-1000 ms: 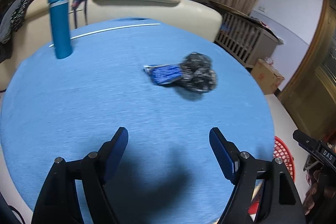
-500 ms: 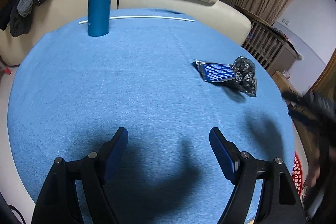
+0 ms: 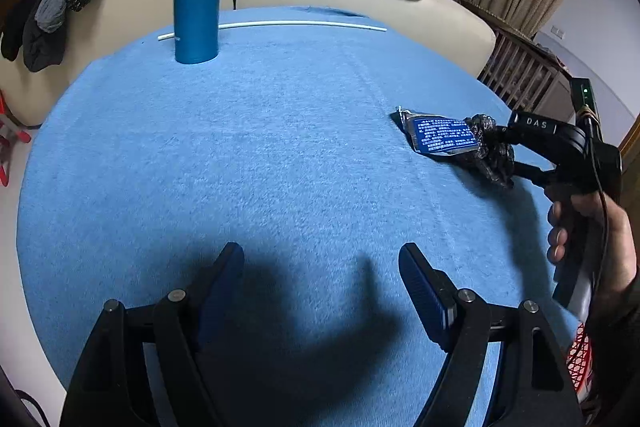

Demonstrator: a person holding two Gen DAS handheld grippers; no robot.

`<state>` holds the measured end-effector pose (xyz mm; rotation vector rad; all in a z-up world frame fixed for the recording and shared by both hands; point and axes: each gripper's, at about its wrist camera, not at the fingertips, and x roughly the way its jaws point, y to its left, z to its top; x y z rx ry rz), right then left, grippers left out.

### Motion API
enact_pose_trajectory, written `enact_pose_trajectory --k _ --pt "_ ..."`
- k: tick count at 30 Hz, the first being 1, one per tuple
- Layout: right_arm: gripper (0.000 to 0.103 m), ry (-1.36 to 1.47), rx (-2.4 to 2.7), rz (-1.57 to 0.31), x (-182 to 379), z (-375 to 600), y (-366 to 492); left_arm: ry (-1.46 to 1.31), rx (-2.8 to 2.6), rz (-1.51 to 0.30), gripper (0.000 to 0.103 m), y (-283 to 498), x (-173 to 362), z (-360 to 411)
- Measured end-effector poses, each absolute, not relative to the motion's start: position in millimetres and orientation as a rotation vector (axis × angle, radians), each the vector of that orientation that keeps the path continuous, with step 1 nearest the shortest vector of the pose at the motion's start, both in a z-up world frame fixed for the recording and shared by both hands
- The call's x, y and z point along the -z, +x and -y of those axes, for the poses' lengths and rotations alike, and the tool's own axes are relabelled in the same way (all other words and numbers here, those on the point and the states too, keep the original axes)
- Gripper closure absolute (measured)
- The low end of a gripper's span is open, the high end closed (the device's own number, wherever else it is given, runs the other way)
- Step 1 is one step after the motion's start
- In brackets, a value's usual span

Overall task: Collect trash
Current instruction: 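Close the right tool on the black plastic bag, then grasp the blue toothpaste box with the left tool while the right tool holds the black bag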

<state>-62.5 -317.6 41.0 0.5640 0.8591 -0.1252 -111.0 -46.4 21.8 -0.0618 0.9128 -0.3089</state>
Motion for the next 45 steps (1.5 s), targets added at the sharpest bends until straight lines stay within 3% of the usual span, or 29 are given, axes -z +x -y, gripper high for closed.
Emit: enact_pose_trajectory --k 3,8,18,22,32,33,34,35,45 --pt "0.057 0.515 0.073 -0.857 -48 311 -63 -0.044 0.317 -0.92 0.023 -104 -22 57" --pt "0.064 0.478 -0.008 -0.847 -50 304 -76 -0.017 0.332 -0.915 0.023 -93 -26 79" --pt "0.066 0.595 -0.033 -0.8 -48 330 -138 0.024 0.381 -0.871 0.022 -71 -44 123" --pt "0.066 0.656 -0.013 -0.794 -39 345 -162 0.027 0.437 -0.877 0.017 -50 -45 158" --pt "0.066 0.709 -0.002 -0.778 -34 360 -186 0.17 0.413 -1.013 0.015 6 -3 220" --pt "0.066 0.708 -0.004 -0.777 -34 360 -186 0.168 0.419 -0.983 0.019 5 -4 218" --pt "0.066 0.708 -0.006 -0.776 -34 360 -186 0.168 0.434 -0.972 0.036 4 -5 216" --pt "0.066 0.709 -0.007 -0.775 -34 360 -185 0.169 0.439 -0.969 0.042 3 -7 215" --pt "0.069 0.711 -0.016 -0.762 -41 353 -189 0.116 0.449 -0.918 0.041 -41 -31 177"
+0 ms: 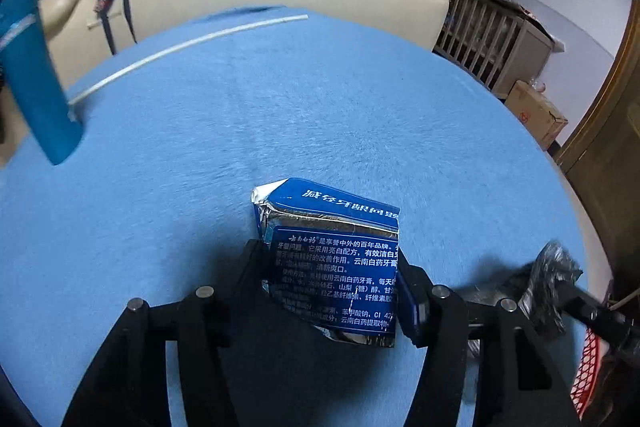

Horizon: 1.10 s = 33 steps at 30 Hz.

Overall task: Collect trash
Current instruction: 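Grasp the blue toothpaste box with the left tool while the right tool holds the black bag, then lift the toothpaste box and black bag and carry both to the red basket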

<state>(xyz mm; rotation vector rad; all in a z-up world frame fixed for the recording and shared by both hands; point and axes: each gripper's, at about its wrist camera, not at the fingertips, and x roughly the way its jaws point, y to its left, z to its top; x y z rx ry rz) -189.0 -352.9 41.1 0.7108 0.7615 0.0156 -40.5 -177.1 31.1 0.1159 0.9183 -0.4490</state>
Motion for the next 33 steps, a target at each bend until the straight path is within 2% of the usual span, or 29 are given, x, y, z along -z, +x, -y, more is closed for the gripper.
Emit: enact_pose_trajectory --k 4,8,10,11,21,25,27,28,30,33 --pt "0.069 0.698 -0.019 -0.757 -49 344 -194 0.13 0.44 -0.887 0.041 -68 -40 163" --pt "0.067 0.661 -0.01 -0.845 -37 330 -190 0.114 0.432 -0.892 0.041 -76 -36 153" --pt "0.043 0.624 0.023 -0.84 -40 326 -194 0.099 0.423 -0.892 0.041 -84 -36 143" --pt "0.023 0.612 0.04 -0.825 -44 324 -197 0.089 0.421 -0.893 0.041 -86 -35 136" --pt "0.023 0.349 0.005 -0.853 -74 318 -157 0.039 0.42 -0.884 0.041 -93 -30 99" --pt "0.023 0.337 -0.067 -0.94 -51 313 -122 0.023 0.419 -0.896 0.041 -89 -24 95" --pt "0.029 0.396 -0.117 -0.952 -41 312 -117 0.02 0.415 -0.899 0.041 -88 -23 91" --pt "0.038 0.39 -0.128 -0.94 -43 309 -119 0.021 0.412 -0.901 0.041 -88 -22 90" --pt "0.048 0.391 -0.138 -0.937 -46 303 -122 0.02 0.41 -0.906 0.041 -86 -20 91" --pt "0.058 0.355 -0.155 -0.929 -50 289 -131 0.019 0.417 -0.905 0.041 -90 -21 93"
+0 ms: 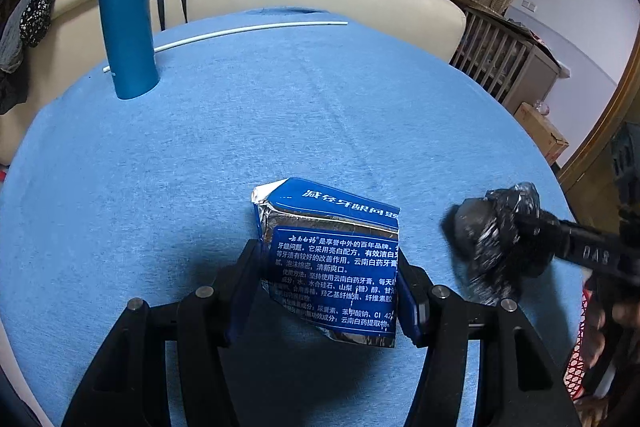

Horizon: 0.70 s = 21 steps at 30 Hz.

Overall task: Collect trash
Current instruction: 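Lift the toothpaste box and black bag and carry both to the red basket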

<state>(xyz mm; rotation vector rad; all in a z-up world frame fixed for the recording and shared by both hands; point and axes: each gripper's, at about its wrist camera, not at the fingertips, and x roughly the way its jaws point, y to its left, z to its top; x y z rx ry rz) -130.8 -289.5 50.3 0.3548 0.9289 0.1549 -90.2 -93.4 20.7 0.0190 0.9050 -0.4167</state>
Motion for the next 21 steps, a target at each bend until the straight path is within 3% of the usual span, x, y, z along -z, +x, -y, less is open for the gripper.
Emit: enact_pose_trajectory --k 5,21 --pt "0.064 0.347 -0.145 -0.899 -56 275 -151 0.035 0.43 -0.877 0.041 -105 -31 100" --pt "0.065 0.574 -0.075 -0.759 -74 300 -246 0.1 0.431 -0.831 0.041 -161 -52 116"
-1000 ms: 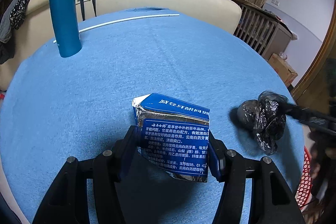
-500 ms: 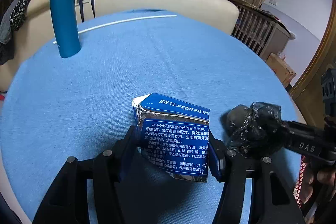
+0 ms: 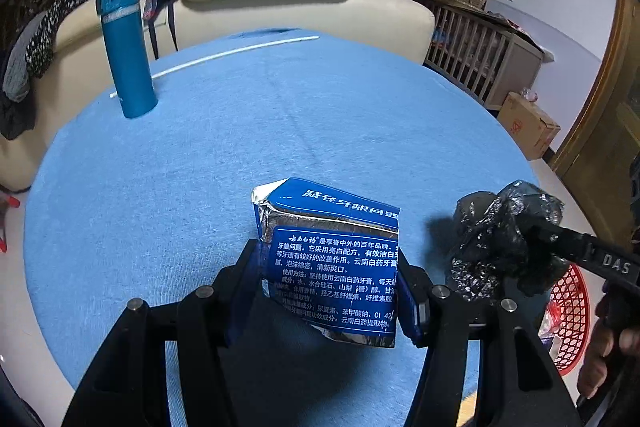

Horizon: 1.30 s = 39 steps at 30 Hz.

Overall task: Collect trash
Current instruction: 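Lift the toothpaste box and black bag and carry both to the red basket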

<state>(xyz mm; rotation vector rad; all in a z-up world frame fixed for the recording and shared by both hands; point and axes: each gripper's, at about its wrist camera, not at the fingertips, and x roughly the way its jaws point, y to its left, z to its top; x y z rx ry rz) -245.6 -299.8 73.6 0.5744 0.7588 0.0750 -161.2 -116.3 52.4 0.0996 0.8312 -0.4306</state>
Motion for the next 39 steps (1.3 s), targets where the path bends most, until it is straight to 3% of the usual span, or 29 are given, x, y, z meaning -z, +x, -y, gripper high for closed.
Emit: enact_pose_trajectory --k 19,39 --pt "0.065 0.588 -0.017 -0.614 -114 319 -321 0.165 0.496 -0.738 0.041 -205 -87 140" --pt "0.07 0.664 0.141 -0.569 -97 387 -372 0.267 0.586 -0.742 0.041 -228 -82 188"
